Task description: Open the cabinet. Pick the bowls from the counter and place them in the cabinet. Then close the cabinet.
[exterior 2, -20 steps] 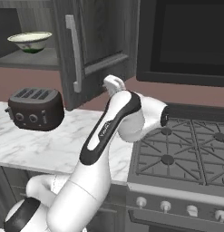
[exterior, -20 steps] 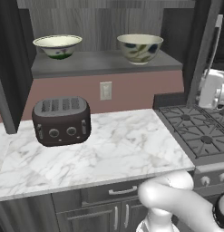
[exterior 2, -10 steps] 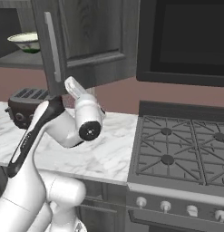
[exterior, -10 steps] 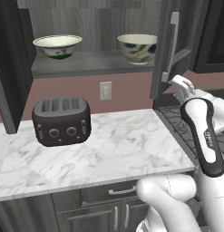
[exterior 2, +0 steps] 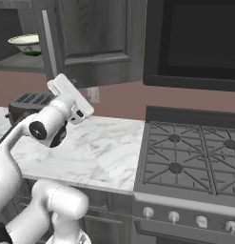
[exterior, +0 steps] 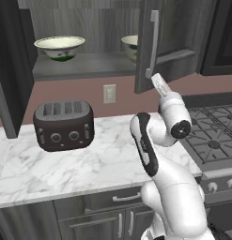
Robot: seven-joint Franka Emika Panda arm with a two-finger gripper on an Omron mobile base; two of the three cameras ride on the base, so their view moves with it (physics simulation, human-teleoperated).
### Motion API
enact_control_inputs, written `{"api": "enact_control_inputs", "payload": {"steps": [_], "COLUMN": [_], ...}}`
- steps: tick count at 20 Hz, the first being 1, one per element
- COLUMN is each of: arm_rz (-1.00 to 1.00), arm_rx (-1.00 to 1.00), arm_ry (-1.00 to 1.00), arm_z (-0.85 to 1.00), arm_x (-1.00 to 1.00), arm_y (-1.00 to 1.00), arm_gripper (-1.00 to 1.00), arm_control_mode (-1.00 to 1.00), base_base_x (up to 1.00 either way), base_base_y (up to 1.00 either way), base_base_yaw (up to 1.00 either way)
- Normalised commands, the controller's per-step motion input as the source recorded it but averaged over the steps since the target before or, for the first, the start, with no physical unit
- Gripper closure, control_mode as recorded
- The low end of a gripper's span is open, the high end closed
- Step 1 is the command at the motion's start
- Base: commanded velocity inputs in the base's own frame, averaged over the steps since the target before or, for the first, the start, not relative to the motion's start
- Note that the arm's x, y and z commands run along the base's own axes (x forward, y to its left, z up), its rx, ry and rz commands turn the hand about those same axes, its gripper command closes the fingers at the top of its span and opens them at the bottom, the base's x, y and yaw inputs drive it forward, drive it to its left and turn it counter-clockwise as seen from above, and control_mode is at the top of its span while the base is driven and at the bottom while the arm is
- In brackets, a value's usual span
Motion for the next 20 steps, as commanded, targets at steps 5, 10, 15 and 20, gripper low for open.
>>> {"api": "enact_control_inputs", "payload": {"steps": [5, 10, 15, 20], "arm_rz": [-0.39, -0.23, -0.14, -0.05], "arm_rx": [0.00, 0.14, 0.11, 0.03], "arm_ry": [0.08, 0.17, 0.29, 0.20], "arm_z": [0.34, 0.50, 0.62, 0.18], "arm_x": [0.22, 0.03, 0.23, 0.35], "arm_y": [0.00, -0.31, -0.19, -0.01], "arm_gripper": [-1.00, -1.00, -1.00, -1.00], "arm_control_mode": [-1.00, -1.00, -1.00, -1.00], "base_base_x": [0.00, 0.00, 0.00, 0.00], "base_base_y": [0.00, 0.00, 0.00, 0.00], "base_base_yaw": [0.00, 0.00, 0.00, 0.00]}}
